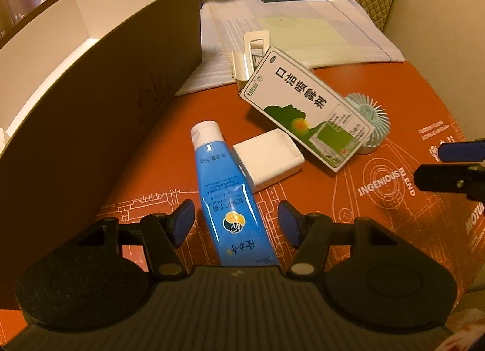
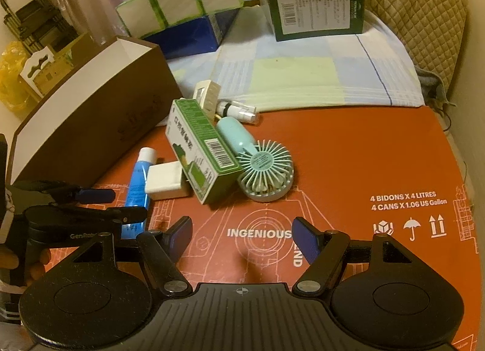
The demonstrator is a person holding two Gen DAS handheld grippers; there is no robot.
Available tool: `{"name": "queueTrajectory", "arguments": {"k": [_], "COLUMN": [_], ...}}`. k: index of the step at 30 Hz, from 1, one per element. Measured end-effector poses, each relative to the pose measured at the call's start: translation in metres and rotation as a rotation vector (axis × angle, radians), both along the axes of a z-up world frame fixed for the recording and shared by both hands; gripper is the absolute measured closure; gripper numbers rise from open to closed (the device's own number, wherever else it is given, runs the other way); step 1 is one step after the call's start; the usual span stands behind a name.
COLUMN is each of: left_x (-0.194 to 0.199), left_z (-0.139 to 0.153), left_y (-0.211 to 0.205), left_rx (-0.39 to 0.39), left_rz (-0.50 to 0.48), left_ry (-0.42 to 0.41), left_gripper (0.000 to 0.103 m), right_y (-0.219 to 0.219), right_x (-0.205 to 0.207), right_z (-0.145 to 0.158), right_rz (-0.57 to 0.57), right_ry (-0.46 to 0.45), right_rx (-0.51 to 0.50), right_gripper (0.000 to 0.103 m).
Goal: Organize rigid objects
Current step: 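Grasp the blue tube with the left tool while the right tool grasps the green box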
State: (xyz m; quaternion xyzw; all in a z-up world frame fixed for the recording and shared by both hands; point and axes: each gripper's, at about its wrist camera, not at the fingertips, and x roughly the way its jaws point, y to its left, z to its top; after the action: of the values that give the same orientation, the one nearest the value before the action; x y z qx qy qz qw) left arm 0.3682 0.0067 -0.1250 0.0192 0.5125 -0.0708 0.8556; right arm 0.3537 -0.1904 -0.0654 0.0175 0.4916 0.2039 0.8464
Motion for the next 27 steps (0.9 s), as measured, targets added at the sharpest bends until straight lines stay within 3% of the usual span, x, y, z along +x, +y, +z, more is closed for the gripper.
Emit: {"name": "queueTrajectory", "arguments": {"k": [17, 19, 27], "left_x": [0.022, 0.023, 0.017], "left_z": [-0.018, -0.018, -0.018], "left_y": [-0.001, -0.001, 0.012], "left_rx": [0.052, 0.045, 0.043], "left_rz": [-0.022, -0.032, 0.013], "left_ry": [0.008, 0.000, -0.020], "left_gripper": [0.052, 0.059, 0.064], "right_y": [0.002, 0.004, 0.023], "right_x": [0.019, 0.021, 0.034], "right_z": [-0.004, -0.004, -0.004], "right_rz": [0.012, 0.022, 0.094], "right_ry": [0.012, 0.008, -0.036], "right_rx": [-0.002, -0.003, 0.008], "right_gripper": [0.033, 0.033, 0.033]}}
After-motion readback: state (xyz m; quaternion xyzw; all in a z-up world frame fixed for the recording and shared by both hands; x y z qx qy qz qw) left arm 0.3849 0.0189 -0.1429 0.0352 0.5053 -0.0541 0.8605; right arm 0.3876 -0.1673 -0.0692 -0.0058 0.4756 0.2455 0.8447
